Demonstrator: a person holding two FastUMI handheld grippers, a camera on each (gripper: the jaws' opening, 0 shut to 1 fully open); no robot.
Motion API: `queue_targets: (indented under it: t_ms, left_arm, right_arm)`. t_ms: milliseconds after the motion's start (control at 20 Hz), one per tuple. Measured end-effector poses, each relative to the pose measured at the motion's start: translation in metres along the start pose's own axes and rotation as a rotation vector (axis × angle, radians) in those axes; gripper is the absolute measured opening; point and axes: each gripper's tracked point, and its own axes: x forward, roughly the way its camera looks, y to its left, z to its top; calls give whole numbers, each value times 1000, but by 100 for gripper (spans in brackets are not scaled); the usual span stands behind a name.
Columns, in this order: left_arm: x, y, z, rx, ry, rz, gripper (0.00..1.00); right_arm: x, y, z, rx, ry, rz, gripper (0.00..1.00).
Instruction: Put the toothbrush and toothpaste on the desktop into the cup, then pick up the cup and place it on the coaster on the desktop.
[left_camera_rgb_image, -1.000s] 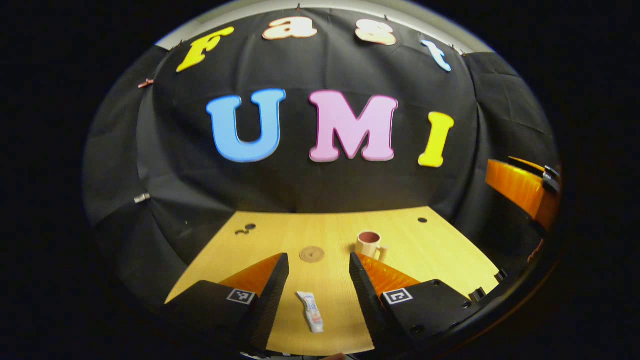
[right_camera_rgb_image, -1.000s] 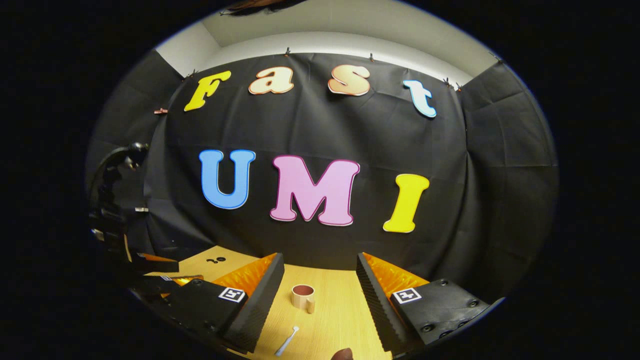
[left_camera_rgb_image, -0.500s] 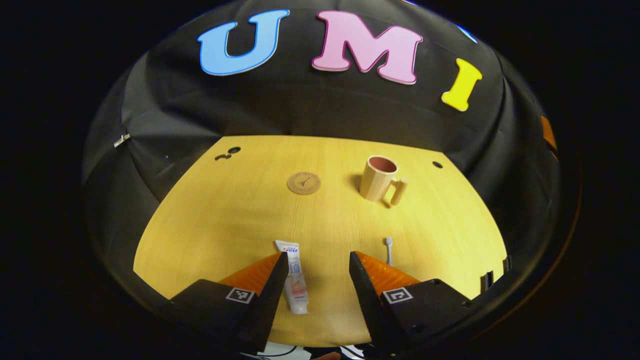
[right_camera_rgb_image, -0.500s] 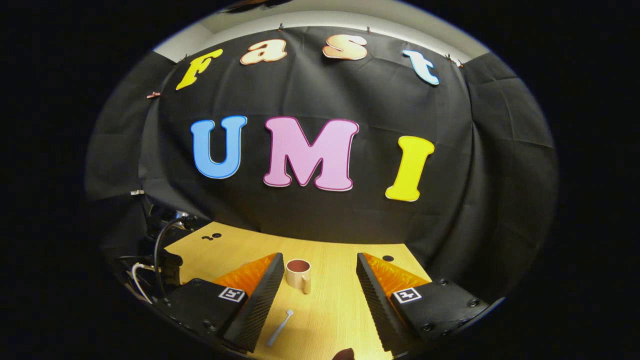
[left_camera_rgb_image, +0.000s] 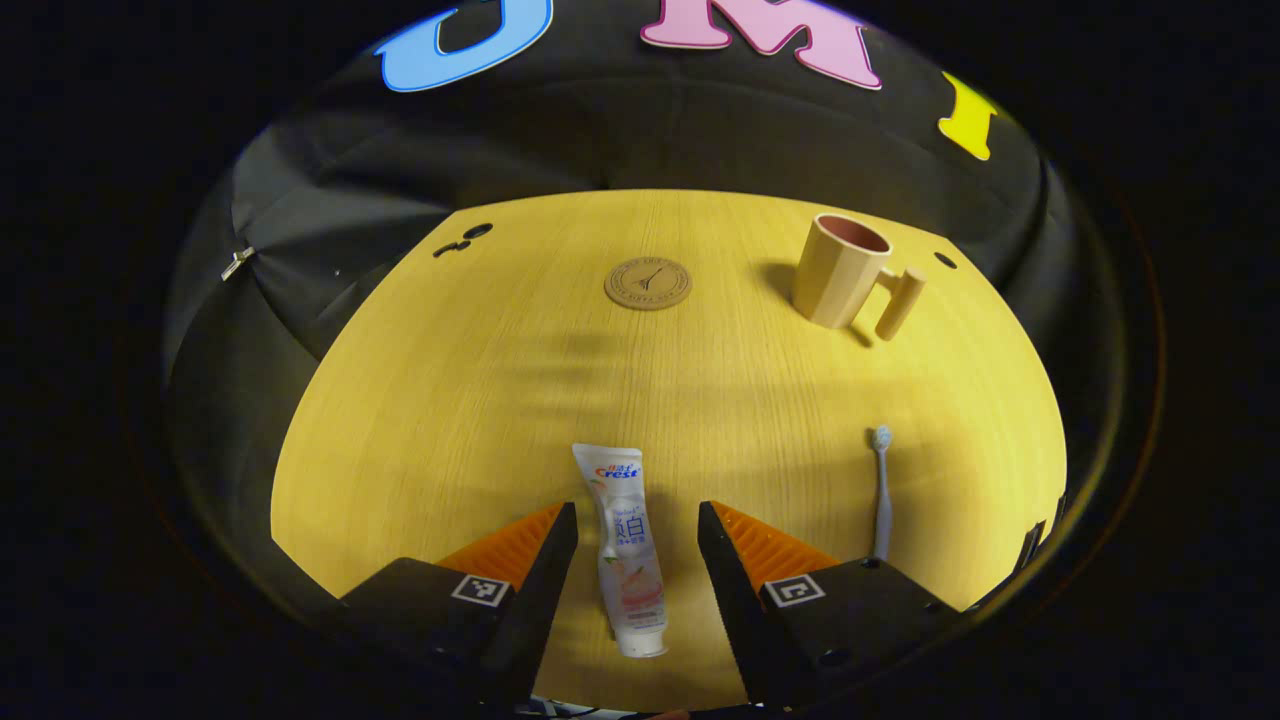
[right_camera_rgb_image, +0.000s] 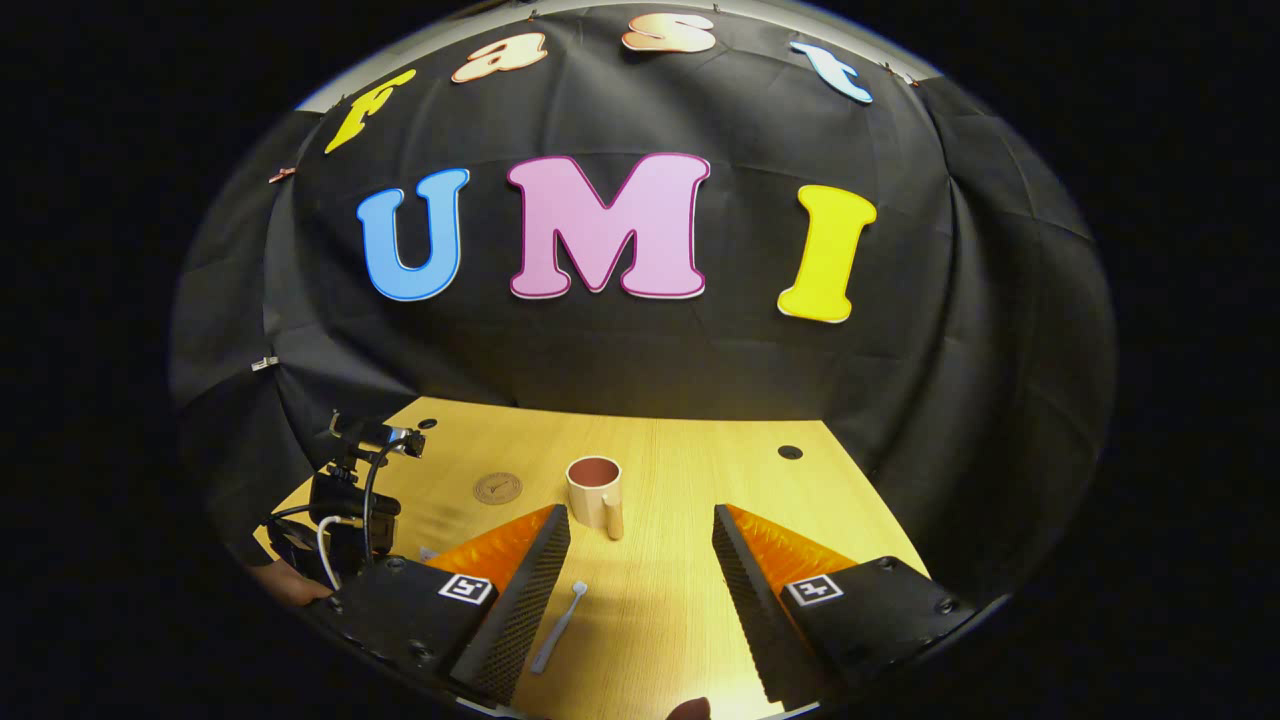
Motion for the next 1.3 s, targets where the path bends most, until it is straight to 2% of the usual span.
queue_targets:
  t_ms: [250, 450, 650, 800, 900, 1000, 1200, 1250, 1300]
  left_arm:
    - [19, 3, -18, -7, 94, 5, 77]
    - [28, 4, -31, -44, 153, -6, 76]
    - [31, 3, -30, -39, 152, -26, 74]
    - [31, 2, -30, -15, 174, -39, 77]
    - [31, 1, -29, 2, 186, -50, 72]
    - [35, 0, -29, 16, 188, -58, 68]
    - [35, 6, -26, 30, 188, -72, 57]
    - [35, 7, -26, 29, 188, -74, 49]
    - [36, 7, -26, 35, 189, -80, 51]
  right_arm:
    - [19, -1, -24, -20, 60, 4, 90]
    - [25, 12, -58, 14, 161, 27, 89]
    - [34, 30, -98, 39, 302, 65, 89]
    - [39, 48, -140, 68, 470, 90, 89]
    - [41, 57, -163, 92, 565, 95, 89]
    - [51, 69, -177, 130, 609, 102, 85]
    - [68, 75, -217, 60, 706, 77, 84]
    - [73, 79, -226, 64, 721, 75, 84]
    - [78, 80, -232, 75, 735, 68, 83]
